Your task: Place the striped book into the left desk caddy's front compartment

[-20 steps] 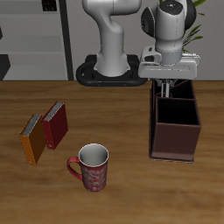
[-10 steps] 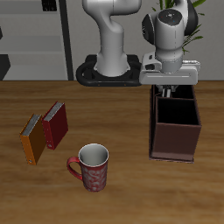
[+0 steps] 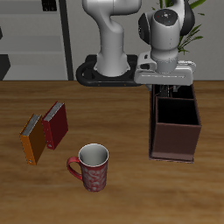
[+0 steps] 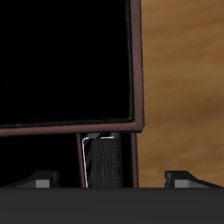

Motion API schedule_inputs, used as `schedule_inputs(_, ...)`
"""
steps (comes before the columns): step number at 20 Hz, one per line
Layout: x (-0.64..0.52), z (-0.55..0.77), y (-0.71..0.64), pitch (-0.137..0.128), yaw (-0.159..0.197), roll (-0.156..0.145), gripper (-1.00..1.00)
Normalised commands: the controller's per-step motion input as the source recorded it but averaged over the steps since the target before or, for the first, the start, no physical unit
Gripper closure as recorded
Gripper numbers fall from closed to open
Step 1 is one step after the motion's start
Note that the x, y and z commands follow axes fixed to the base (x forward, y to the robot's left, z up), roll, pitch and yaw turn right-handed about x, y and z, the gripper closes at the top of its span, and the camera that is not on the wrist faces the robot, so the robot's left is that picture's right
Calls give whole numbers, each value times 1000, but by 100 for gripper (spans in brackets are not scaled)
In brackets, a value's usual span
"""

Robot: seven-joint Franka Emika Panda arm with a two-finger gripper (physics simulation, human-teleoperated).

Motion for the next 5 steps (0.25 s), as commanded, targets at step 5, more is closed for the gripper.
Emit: schedule_inputs(5, -6, 87, -120, 1, 2, -14, -100)
